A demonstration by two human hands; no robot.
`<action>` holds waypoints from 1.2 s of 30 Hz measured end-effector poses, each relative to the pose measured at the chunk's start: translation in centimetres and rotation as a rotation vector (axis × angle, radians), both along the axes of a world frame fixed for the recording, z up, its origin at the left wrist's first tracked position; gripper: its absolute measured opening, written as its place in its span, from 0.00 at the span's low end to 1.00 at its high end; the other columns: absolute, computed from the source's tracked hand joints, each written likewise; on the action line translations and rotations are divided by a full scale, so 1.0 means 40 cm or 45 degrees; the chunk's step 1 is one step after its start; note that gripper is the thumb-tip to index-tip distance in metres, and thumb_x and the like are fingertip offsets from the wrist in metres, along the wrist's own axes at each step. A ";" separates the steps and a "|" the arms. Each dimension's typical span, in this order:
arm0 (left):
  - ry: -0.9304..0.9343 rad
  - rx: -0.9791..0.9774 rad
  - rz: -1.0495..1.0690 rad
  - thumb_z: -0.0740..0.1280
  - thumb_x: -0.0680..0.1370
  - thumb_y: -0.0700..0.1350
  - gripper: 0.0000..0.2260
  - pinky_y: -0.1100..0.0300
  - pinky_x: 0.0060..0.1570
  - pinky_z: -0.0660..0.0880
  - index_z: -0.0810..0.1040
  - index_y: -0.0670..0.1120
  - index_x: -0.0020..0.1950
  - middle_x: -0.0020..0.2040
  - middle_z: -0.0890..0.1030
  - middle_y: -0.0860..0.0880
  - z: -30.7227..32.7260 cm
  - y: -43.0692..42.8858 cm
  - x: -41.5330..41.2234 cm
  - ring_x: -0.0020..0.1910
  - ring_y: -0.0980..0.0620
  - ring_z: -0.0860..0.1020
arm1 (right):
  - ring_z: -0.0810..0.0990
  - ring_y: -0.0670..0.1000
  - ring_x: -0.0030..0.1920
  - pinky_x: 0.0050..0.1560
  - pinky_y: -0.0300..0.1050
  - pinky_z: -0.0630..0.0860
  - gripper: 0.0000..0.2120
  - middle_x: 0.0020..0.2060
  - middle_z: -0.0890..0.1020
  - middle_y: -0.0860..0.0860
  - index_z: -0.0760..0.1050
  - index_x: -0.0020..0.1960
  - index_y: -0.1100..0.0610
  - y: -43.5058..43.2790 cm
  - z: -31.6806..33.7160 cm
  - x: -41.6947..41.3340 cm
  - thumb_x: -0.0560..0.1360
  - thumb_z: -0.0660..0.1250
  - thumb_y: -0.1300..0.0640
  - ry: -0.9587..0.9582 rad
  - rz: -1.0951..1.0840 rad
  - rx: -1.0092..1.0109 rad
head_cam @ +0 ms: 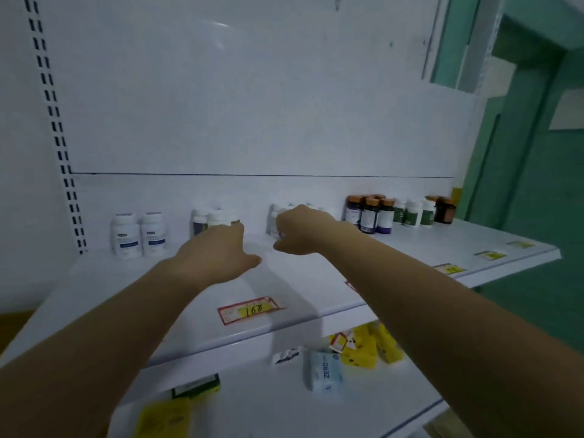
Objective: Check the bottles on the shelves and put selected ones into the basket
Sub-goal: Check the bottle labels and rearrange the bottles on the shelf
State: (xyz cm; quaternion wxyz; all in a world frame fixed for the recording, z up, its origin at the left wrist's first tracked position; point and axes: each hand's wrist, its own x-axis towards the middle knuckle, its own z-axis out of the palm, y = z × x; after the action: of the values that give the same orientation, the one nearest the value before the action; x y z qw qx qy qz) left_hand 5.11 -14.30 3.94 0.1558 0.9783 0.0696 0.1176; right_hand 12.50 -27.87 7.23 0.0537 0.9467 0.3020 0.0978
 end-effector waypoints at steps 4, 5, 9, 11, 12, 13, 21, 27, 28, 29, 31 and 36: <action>0.003 0.079 0.132 0.65 0.76 0.56 0.24 0.55 0.56 0.73 0.69 0.46 0.68 0.63 0.75 0.46 -0.002 0.029 0.010 0.58 0.47 0.75 | 0.76 0.55 0.57 0.58 0.49 0.75 0.19 0.59 0.76 0.55 0.72 0.64 0.58 0.053 -0.012 0.054 0.77 0.62 0.49 0.092 0.113 0.056; -0.003 0.094 0.169 0.65 0.76 0.56 0.24 0.56 0.55 0.73 0.69 0.46 0.68 0.63 0.75 0.46 -0.001 0.047 0.007 0.58 0.47 0.75 | 0.76 0.55 0.58 0.58 0.48 0.75 0.19 0.60 0.76 0.55 0.72 0.65 0.57 0.077 -0.016 0.059 0.77 0.62 0.49 0.107 0.148 0.060; 0.013 0.164 0.344 0.65 0.76 0.56 0.21 0.58 0.46 0.71 0.70 0.44 0.63 0.59 0.76 0.45 0.005 0.130 -0.029 0.54 0.47 0.75 | 0.76 0.55 0.52 0.49 0.45 0.73 0.17 0.58 0.76 0.55 0.73 0.63 0.57 0.183 -0.024 0.058 0.77 0.62 0.51 0.156 0.291 0.104; 0.020 0.198 0.402 0.65 0.76 0.58 0.21 0.55 0.47 0.73 0.71 0.44 0.61 0.57 0.76 0.45 0.005 0.174 -0.054 0.51 0.47 0.75 | 0.75 0.55 0.50 0.48 0.45 0.73 0.16 0.56 0.76 0.55 0.74 0.61 0.58 0.236 -0.027 0.045 0.77 0.62 0.51 0.172 0.346 0.115; 0.024 0.208 0.423 0.65 0.75 0.58 0.22 0.54 0.48 0.73 0.71 0.45 0.61 0.57 0.76 0.45 0.003 0.199 -0.067 0.51 0.47 0.75 | 0.75 0.55 0.50 0.49 0.45 0.74 0.15 0.55 0.77 0.56 0.74 0.60 0.58 0.263 -0.029 0.039 0.77 0.62 0.51 0.174 0.372 0.119; 0.023 0.216 0.440 0.65 0.75 0.58 0.22 0.54 0.49 0.74 0.71 0.45 0.62 0.58 0.76 0.45 0.002 0.224 -0.079 0.52 0.47 0.75 | 0.75 0.55 0.50 0.50 0.46 0.75 0.15 0.55 0.77 0.56 0.74 0.59 0.59 0.288 -0.032 0.034 0.77 0.62 0.51 0.178 0.393 0.125; 0.109 0.252 0.586 0.63 0.76 0.60 0.24 0.59 0.45 0.69 0.68 0.45 0.66 0.57 0.75 0.46 -0.007 0.370 -0.147 0.52 0.49 0.74 | 0.76 0.55 0.58 0.56 0.47 0.75 0.20 0.60 0.76 0.55 0.71 0.66 0.57 0.411 -0.034 -0.005 0.77 0.63 0.51 0.216 0.463 0.185; 0.223 0.269 0.556 0.59 0.77 0.62 0.30 0.53 0.61 0.70 0.62 0.46 0.73 0.70 0.68 0.45 -0.074 0.402 -0.141 0.65 0.47 0.70 | 0.77 0.55 0.56 0.55 0.48 0.76 0.18 0.57 0.78 0.55 0.73 0.63 0.59 0.457 -0.075 0.001 0.77 0.62 0.51 0.229 0.438 0.138; 0.249 0.270 0.538 0.58 0.78 0.62 0.30 0.53 0.62 0.69 0.61 0.45 0.73 0.71 0.67 0.45 -0.088 0.403 -0.134 0.67 0.46 0.69 | 0.77 0.55 0.56 0.55 0.48 0.76 0.18 0.57 0.78 0.56 0.73 0.63 0.59 0.460 -0.080 0.007 0.77 0.62 0.51 0.230 0.431 0.137; 0.268 0.272 0.522 0.57 0.78 0.62 0.30 0.52 0.64 0.67 0.61 0.45 0.73 0.72 0.65 0.45 -0.101 0.404 -0.126 0.68 0.46 0.67 | 0.76 0.55 0.57 0.55 0.47 0.76 0.18 0.58 0.77 0.56 0.73 0.64 0.58 0.463 -0.083 0.013 0.77 0.62 0.52 0.221 0.424 0.147; 0.290 0.289 0.512 0.54 0.79 0.63 0.31 0.50 0.70 0.62 0.58 0.45 0.75 0.75 0.61 0.45 -0.125 0.412 -0.108 0.73 0.45 0.61 | 0.76 0.56 0.58 0.54 0.46 0.74 0.19 0.60 0.75 0.57 0.70 0.66 0.59 0.473 -0.084 0.028 0.78 0.61 0.54 0.182 0.406 0.217; 0.322 0.300 0.503 0.47 0.79 0.63 0.33 0.48 0.75 0.48 0.46 0.45 0.78 0.78 0.46 0.45 -0.172 0.433 -0.059 0.77 0.46 0.45 | 0.70 0.60 0.62 0.55 0.47 0.69 0.18 0.63 0.68 0.61 0.65 0.68 0.62 0.526 -0.086 0.088 0.79 0.57 0.60 0.090 0.385 0.382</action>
State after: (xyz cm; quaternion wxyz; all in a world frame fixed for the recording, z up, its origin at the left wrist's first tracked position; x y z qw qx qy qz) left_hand 2.76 3.02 -2.93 0.0048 0.9640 0.2641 0.0299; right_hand 16.03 -6.84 3.77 -0.1138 0.8909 0.4243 0.1154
